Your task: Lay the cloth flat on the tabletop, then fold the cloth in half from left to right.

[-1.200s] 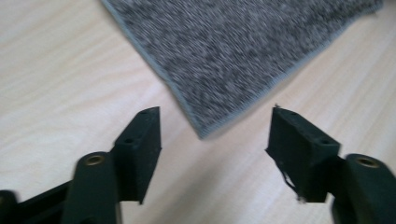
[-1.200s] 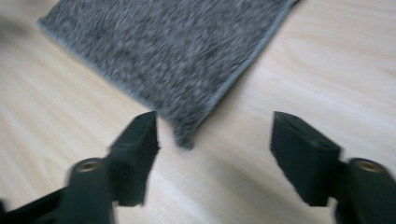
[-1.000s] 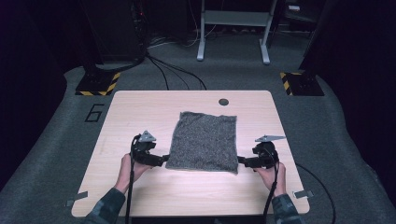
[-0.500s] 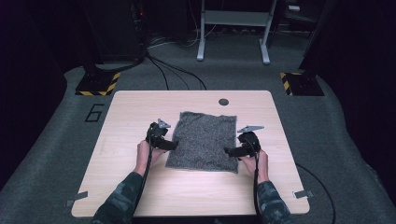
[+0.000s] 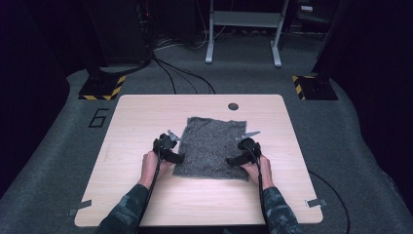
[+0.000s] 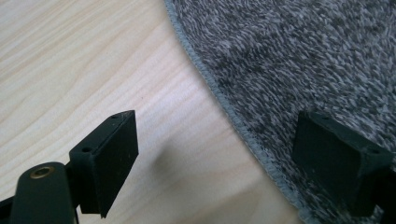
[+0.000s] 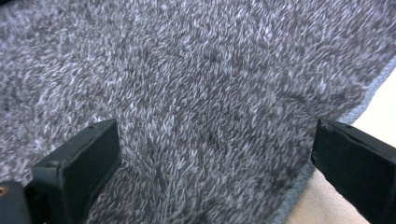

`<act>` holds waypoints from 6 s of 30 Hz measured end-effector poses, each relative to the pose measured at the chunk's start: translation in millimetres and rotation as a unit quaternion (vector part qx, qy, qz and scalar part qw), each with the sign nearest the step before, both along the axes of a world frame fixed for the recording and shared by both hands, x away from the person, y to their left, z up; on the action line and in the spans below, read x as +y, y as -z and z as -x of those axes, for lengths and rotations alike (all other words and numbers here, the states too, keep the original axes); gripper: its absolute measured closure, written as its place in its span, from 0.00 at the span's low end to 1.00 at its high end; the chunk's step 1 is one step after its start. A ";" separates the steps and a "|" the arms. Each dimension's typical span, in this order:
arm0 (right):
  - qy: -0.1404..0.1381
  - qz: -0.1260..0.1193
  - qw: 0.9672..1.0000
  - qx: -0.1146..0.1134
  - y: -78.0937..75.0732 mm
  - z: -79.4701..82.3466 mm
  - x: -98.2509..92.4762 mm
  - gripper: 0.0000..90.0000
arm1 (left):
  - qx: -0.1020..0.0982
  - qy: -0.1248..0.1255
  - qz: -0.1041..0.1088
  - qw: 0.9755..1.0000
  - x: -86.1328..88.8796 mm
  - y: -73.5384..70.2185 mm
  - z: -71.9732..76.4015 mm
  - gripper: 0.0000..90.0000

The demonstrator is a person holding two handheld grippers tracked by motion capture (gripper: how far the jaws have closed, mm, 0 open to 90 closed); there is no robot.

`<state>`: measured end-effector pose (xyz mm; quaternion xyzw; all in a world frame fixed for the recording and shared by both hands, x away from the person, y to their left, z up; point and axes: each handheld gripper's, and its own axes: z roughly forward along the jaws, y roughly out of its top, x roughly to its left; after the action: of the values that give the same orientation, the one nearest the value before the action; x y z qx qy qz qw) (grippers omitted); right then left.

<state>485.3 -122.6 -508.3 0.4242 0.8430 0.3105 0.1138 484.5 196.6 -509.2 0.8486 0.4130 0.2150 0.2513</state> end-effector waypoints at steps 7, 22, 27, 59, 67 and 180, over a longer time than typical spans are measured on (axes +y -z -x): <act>-0.008 0.005 1.000 0.002 6.7 0.9 1.7 0.00 | -0.004 0.004 0.010 1.000 6.9 1.9 15.2 0.16; -0.038 0.019 0.999 -0.011 9.1 21.6 15.1 0.00 | -0.007 -0.005 0.024 1.000 21.0 4.6 52.9 0.16; -0.038 0.011 0.999 -0.017 7.9 26.4 14.9 0.00 | -0.005 -0.004 0.025 1.000 25.4 2.0 58.4 0.15; 0.056 0.033 0.997 -0.034 10.8 49.5 -13.7 0.00 | 0.001 -0.123 0.007 0.992 11.1 -0.2 -77.5 0.15; 0.048 0.038 0.997 -0.043 11.0 52.5 -15.8 0.00 | -0.003 -0.127 0.004 0.992 16.6 0.1 -78.5 0.14; -0.136 -0.034 0.990 -0.032 -23.6 67.9 106.2 0.04 | 0.071 -0.058 0.139 0.986 1.9 -13.4 -104.4 0.12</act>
<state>417.5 -16.3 -484.8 0.2990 0.8776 0.3655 0.0829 588.8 198.5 -495.8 0.7935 0.5038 0.1088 0.3236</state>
